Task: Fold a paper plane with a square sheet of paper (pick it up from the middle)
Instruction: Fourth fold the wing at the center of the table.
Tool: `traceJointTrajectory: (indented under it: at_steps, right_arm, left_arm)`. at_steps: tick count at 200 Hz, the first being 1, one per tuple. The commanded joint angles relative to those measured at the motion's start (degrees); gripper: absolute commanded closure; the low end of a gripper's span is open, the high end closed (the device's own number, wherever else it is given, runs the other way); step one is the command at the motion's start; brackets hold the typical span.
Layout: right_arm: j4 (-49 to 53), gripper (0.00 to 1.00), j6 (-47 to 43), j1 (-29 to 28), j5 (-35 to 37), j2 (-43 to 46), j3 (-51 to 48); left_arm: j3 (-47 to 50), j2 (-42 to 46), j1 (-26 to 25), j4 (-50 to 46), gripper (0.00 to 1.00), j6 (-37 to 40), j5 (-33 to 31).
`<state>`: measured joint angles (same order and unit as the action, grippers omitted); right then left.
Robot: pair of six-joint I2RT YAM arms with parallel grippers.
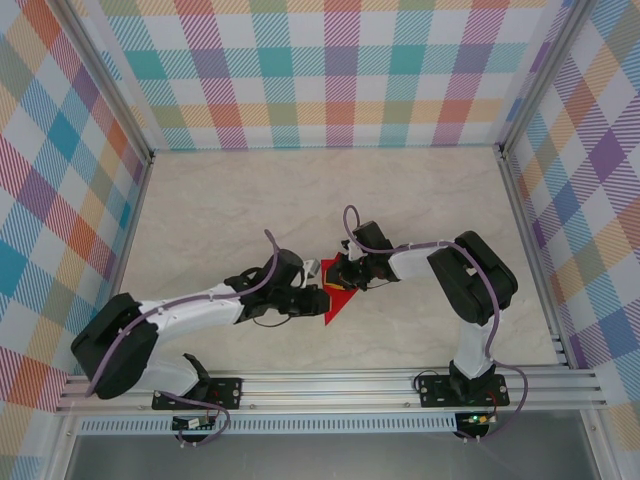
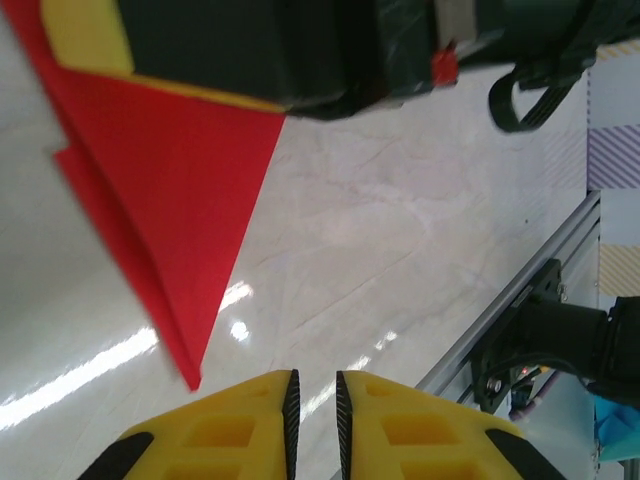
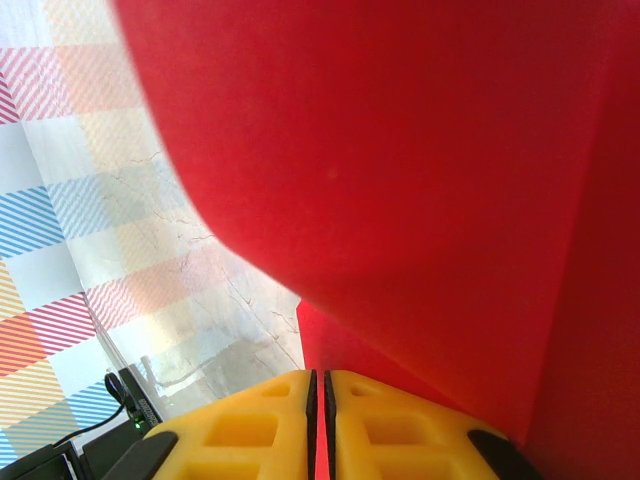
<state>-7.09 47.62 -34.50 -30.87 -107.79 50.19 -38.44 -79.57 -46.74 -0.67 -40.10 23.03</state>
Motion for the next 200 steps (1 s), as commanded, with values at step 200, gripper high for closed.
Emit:
traceJointTrajectory:
  at_steps: [200]
  right_arm:
    - [7.09,0.85,0.72,-0.05,5.73,-3.4,-2.13]
  left_arm:
    - [8.62,-14.51,-3.98,2.66,0.86,-0.6,3.21]
